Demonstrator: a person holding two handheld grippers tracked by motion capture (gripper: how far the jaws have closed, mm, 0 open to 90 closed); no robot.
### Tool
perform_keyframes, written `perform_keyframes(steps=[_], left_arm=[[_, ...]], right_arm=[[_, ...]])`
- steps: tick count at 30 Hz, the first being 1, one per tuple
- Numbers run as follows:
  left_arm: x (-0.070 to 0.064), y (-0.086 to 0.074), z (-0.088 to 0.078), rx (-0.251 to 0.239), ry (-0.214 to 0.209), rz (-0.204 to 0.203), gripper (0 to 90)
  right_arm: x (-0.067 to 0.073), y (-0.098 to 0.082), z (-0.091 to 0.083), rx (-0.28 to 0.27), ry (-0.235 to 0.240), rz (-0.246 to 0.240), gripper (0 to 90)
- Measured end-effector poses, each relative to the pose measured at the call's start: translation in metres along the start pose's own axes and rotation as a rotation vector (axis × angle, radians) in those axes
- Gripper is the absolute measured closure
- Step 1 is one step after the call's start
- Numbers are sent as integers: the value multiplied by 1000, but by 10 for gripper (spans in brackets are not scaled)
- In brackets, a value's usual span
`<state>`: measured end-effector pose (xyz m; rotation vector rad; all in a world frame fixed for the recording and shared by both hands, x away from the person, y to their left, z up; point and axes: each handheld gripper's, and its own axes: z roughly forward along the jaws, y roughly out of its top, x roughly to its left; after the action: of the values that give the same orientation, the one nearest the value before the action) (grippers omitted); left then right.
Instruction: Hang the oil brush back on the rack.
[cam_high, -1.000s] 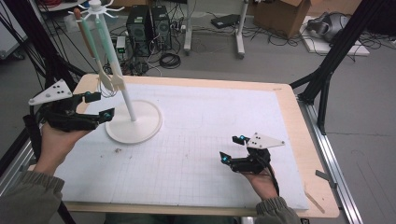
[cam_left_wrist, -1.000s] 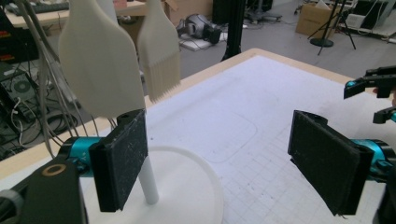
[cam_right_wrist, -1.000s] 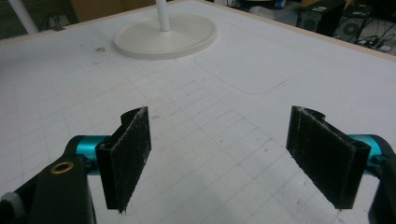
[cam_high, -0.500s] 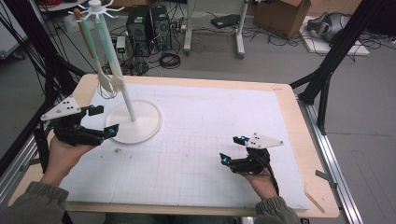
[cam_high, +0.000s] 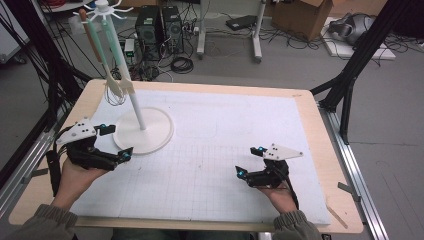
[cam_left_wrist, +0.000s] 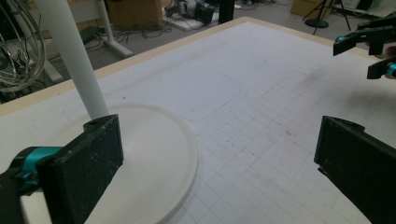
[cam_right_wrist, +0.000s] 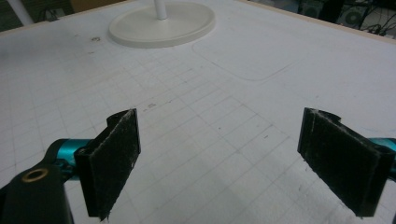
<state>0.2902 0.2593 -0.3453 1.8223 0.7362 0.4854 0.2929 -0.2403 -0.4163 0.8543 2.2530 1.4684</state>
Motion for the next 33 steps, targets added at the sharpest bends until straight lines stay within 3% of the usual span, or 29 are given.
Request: perform_keyframes(steps=[9,13,33], left_arm=[[-7,-15,2,14,-1,4,17],[-9,-22,3,18,4,4,17],[-18,-48,9,36,-9,-2,17]], right_arm=[[0,-2,-2,-3,-12,13,116],[1,-3,-4,-23,-35,-31,116],[-1,-11,-10,-17,-51,-10,106]])
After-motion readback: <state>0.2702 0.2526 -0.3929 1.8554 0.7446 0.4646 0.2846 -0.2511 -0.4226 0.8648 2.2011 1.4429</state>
